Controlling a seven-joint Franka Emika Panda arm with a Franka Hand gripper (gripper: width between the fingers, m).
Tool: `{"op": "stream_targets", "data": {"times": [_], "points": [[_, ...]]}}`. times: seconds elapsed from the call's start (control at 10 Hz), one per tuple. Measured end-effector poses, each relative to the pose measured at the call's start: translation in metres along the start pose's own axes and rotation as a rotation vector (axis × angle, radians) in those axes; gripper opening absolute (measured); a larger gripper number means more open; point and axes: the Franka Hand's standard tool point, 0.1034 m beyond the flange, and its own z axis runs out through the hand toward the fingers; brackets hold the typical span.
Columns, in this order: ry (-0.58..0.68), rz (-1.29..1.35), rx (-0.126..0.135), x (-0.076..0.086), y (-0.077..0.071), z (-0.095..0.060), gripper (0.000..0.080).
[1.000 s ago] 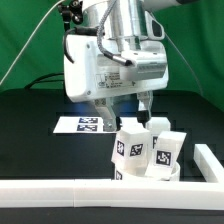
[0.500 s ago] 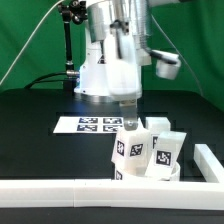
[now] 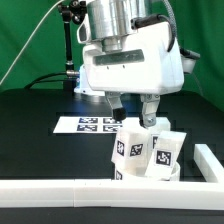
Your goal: Assemble stool
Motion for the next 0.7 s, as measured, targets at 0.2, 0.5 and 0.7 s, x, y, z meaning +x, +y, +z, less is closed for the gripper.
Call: {"op": "stream_targets", "data": {"times": [0.2,0.5,0.7], "points": [[0.017,-0.245,-0.003,0.0019,0.0005,0.0000,0.0649],[0.028,-0.623,-0.010,-0.0012,0.0051,0.0031,0.0649],[0.025,-0.840,-0.013,0.0014,0.0068,0.0026,0.0649]]}}
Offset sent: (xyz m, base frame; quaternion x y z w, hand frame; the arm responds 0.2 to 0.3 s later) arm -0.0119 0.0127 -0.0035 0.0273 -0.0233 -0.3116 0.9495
